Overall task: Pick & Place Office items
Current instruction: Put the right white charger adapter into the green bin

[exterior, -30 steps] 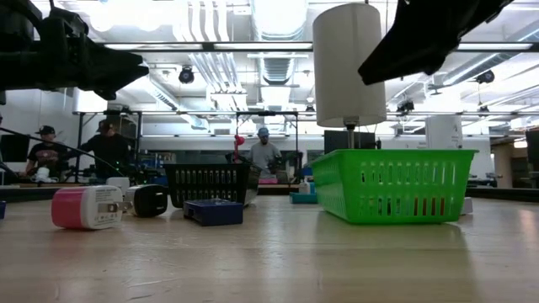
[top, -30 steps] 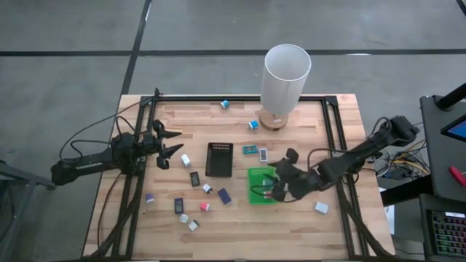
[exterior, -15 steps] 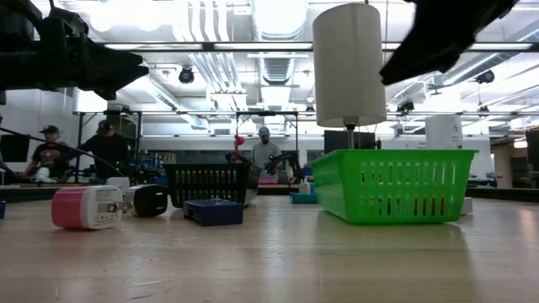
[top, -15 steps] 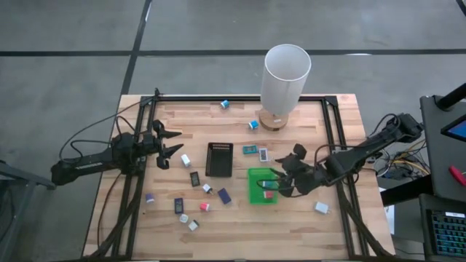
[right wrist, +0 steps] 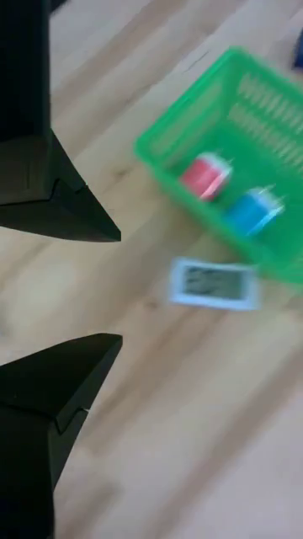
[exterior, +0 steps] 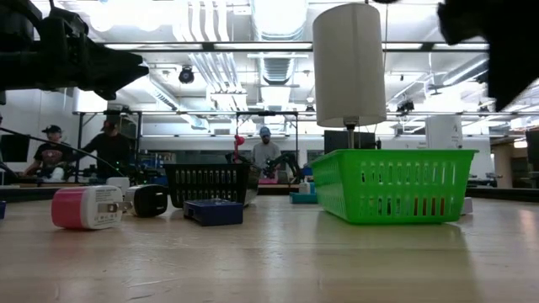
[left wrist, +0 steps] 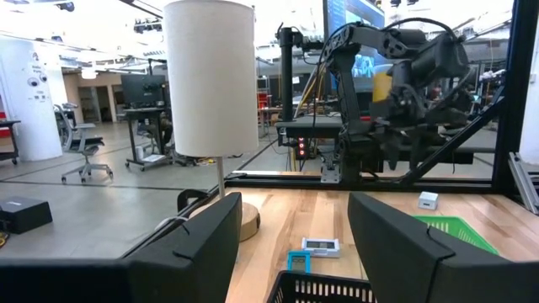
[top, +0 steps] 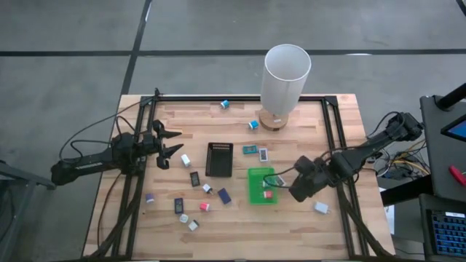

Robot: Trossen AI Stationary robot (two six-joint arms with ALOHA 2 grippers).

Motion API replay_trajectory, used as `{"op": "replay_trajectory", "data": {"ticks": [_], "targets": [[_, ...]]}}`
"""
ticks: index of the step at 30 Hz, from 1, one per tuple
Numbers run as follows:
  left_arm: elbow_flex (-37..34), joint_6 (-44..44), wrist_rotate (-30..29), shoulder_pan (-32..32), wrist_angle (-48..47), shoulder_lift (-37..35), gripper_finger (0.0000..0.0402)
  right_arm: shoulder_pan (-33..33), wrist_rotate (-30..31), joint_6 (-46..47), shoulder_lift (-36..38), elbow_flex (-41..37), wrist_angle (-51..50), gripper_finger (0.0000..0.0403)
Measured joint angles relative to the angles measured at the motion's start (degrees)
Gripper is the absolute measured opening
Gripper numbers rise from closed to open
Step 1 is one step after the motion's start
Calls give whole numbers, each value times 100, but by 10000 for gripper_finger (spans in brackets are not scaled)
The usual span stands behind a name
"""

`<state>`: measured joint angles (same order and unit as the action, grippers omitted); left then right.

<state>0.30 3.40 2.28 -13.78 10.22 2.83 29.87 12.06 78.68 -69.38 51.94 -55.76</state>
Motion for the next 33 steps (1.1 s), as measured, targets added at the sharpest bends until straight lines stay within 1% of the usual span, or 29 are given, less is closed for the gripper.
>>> {"op": "replay_trajectory", "data": {"ticks": [2, 6, 12, 16, 19, 25, 33], "targets": [[1, 0, 0, 0, 0, 2, 225, 160, -194, 325, 0, -32, -76, 187], [0, 0, 0, 0, 0, 0, 225, 517, -293, 881, -7, -81, -116, 187], [0, 0, -2, 0, 0, 2, 225, 1235, -529, 2394, -7, -83, -237, 187], [0, 0, -1, 0, 0, 2, 225, 1716, -531, 3063, -7, -92, -476, 187], [1, 0, -1, 0, 0, 0, 225, 2012, -622, 3216, -7, -94, -523, 187], [2, 0, 0, 2, 0, 0, 225, 2479, -712, 3087, -7, -133, -553, 187], [0, 0, 0, 2, 0, 0, 225, 2601, -781, 3003, -322, -260, -526, 183]]}}
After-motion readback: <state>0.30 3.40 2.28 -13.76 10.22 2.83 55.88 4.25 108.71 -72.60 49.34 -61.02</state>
